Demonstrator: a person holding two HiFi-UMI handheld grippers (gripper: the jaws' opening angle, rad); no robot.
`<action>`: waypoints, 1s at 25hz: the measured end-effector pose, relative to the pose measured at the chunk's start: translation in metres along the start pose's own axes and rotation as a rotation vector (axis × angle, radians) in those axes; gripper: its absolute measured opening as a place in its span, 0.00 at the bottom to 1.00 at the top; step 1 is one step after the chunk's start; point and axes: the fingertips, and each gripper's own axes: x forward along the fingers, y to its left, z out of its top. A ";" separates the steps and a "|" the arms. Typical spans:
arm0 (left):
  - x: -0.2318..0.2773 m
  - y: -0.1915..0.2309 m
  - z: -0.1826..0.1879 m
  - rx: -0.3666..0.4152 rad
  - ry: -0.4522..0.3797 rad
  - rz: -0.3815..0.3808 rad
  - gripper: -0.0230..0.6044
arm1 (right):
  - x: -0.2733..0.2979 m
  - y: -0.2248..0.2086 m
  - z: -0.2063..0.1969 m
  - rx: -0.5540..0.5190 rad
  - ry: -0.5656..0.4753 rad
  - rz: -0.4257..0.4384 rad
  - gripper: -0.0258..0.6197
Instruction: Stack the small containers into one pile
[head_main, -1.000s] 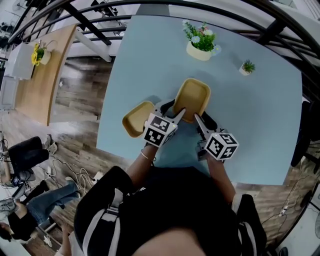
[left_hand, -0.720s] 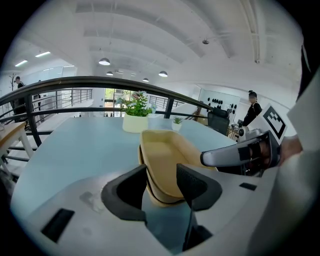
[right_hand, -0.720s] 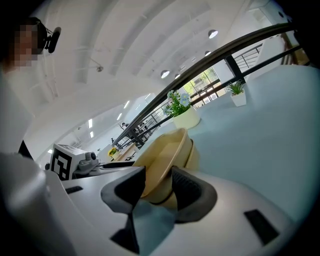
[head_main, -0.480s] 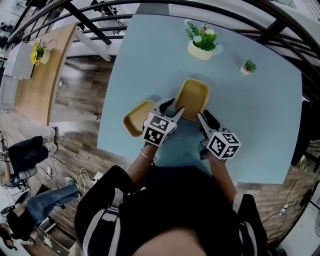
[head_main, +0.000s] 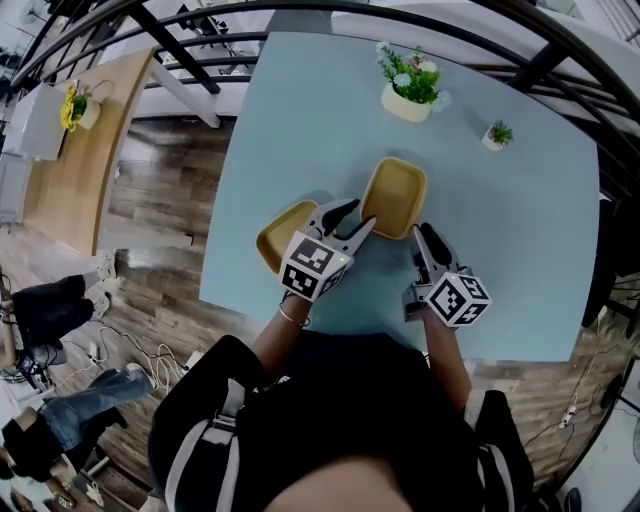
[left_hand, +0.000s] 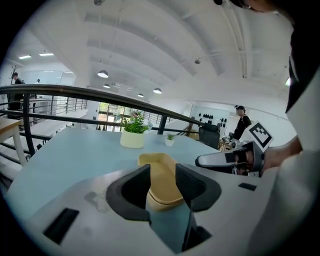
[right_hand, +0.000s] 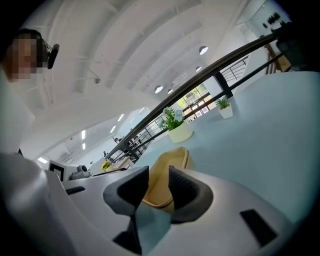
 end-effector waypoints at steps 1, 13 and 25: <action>-0.004 -0.001 0.001 -0.002 -0.019 -0.013 0.27 | -0.002 0.002 0.002 0.006 -0.022 0.002 0.23; -0.049 -0.002 0.011 -0.015 -0.139 0.029 0.09 | -0.023 0.054 0.020 -0.047 -0.123 0.183 0.05; -0.112 -0.007 -0.014 0.027 -0.085 0.245 0.09 | -0.061 0.073 -0.016 -0.044 -0.041 0.290 0.05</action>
